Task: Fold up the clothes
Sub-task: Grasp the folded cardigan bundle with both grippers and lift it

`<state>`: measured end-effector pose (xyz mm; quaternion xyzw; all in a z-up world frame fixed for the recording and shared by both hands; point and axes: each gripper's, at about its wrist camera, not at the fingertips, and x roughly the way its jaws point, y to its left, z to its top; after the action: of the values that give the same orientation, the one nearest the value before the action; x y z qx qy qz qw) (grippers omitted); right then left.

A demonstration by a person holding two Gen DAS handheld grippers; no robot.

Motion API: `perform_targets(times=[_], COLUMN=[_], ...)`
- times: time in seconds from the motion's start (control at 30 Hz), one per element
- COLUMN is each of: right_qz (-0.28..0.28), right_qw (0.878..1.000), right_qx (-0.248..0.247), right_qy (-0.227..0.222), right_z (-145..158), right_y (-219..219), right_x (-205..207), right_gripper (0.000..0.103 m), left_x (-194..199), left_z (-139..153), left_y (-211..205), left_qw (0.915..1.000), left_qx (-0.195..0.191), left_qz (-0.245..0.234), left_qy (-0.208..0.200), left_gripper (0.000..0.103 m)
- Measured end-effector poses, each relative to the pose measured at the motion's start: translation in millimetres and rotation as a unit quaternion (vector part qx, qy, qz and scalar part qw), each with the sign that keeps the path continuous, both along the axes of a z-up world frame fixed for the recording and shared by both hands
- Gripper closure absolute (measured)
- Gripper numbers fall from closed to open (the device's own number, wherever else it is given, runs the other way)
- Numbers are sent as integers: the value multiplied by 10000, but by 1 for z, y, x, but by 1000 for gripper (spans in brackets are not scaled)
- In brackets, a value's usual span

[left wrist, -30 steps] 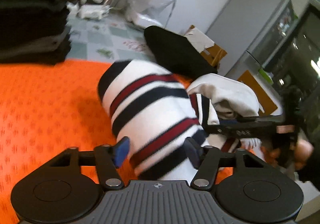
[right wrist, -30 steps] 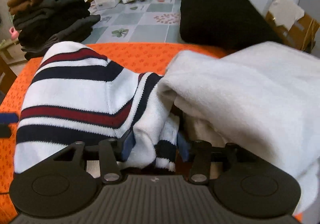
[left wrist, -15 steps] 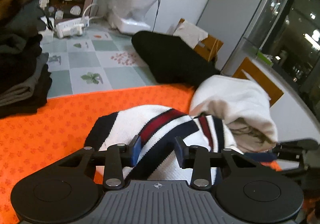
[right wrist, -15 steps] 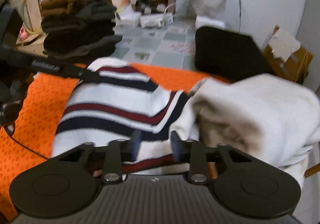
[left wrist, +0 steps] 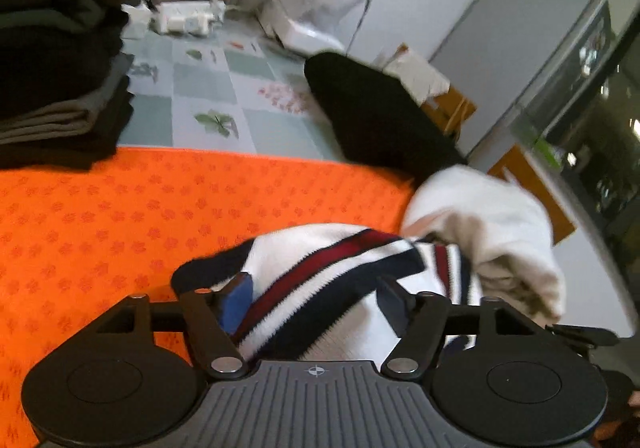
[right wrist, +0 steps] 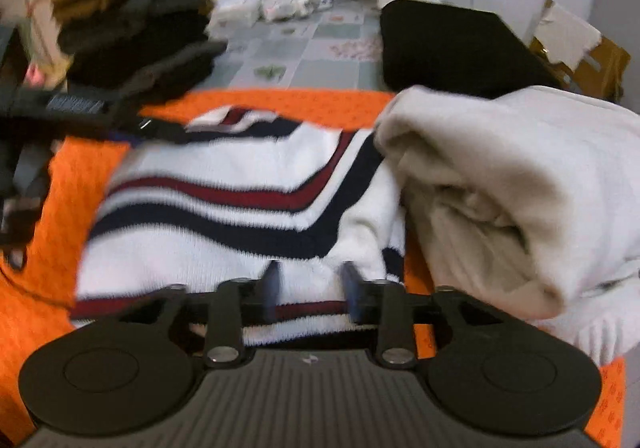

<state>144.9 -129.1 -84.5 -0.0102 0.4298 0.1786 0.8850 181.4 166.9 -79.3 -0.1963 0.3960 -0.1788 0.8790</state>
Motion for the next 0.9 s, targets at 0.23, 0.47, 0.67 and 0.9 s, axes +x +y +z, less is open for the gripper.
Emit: perform_targets(times=[0.23, 0.47, 0.67, 0.9], right_qz=[-390, -352, -379, -243], right_qw=[9979, 9945, 9919, 9892], right_qx=[399, 571, 800, 1112], right_qy=[321, 809, 906, 928], right_z=[-6, -34, -48, -58], right_y=[-32, -31, -27, -23], right_x=[17, 37, 54, 57], right_gripper=[17, 13, 12, 35], left_x=[-44, -56, -49, -36], left_z=[-10, -41, -59, -72], left_y=[21, 14, 6, -5], left_qw=[9935, 9848, 9813, 9751], left_qx=[-751, -1197, -1373, -1684], left_qz=[707, 765, 732, 561], left_qy=[486, 998, 1131, 1332], left_gripper=[15, 11, 9, 16])
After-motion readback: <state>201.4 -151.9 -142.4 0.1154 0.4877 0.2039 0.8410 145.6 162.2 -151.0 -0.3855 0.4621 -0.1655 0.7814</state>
